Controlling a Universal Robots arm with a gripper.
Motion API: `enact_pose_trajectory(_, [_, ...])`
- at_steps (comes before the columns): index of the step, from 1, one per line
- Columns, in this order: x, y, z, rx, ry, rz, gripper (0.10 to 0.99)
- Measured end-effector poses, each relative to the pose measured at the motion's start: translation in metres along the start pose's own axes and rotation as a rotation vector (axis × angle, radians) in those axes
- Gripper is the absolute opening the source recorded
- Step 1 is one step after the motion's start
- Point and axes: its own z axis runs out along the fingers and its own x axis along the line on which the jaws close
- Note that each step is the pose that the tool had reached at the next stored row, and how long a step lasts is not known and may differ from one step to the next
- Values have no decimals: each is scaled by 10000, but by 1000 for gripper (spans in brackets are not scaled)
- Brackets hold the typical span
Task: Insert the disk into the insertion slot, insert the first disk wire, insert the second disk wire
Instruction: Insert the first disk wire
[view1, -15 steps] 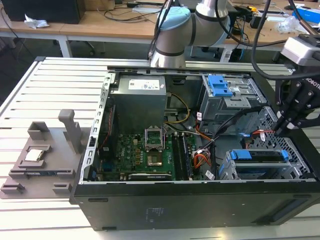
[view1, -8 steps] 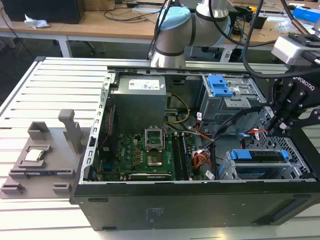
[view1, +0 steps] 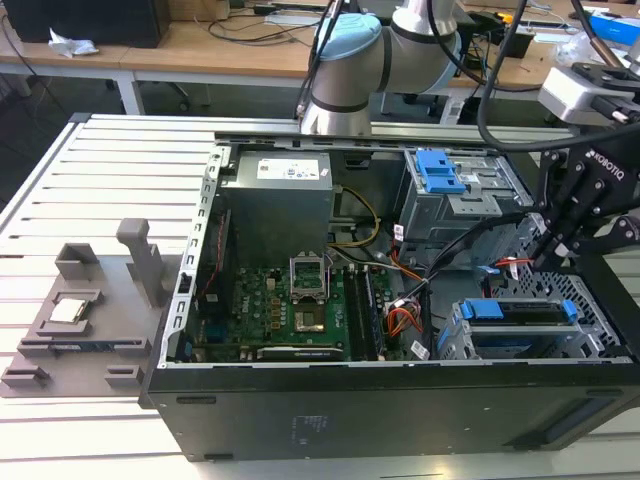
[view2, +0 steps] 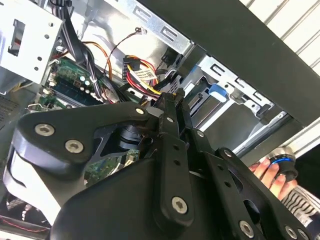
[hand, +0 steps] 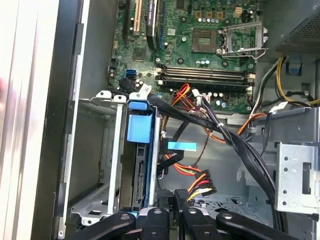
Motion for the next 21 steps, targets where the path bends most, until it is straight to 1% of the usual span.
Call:
enact_pose_trajectory(2, [0,0,1,-17,-25,254,169])
enact_pose_trajectory(5, [1,0,1,-19,-43,278,169])
enact_pose_trajectory(6, [6,0,3,-16,-95,273,169])
enact_pose_trajectory(7, [21,1,3,-13,-155,267,169])
enact_pose_trajectory(8, [63,5,7,-9,-248,259,169])
enact_pose_trajectory(10, [187,13,21,1,-456,239,169])
enact_pose_trajectory(11, [277,19,34,6,-583,228,169])
enact_pose_trajectory(12, [322,23,41,9,-643,222,169])
enact_pose_trajectory(15, [397,31,56,14,-748,213,169])
enact_pose_trajectory(17, [417,51,76,16,-800,207,169])
enact_pose_trajectory(19, [414,60,136,16,-802,205,169])
enact_pose_trajectory(21, [413,59,163,16,-802,207,169])
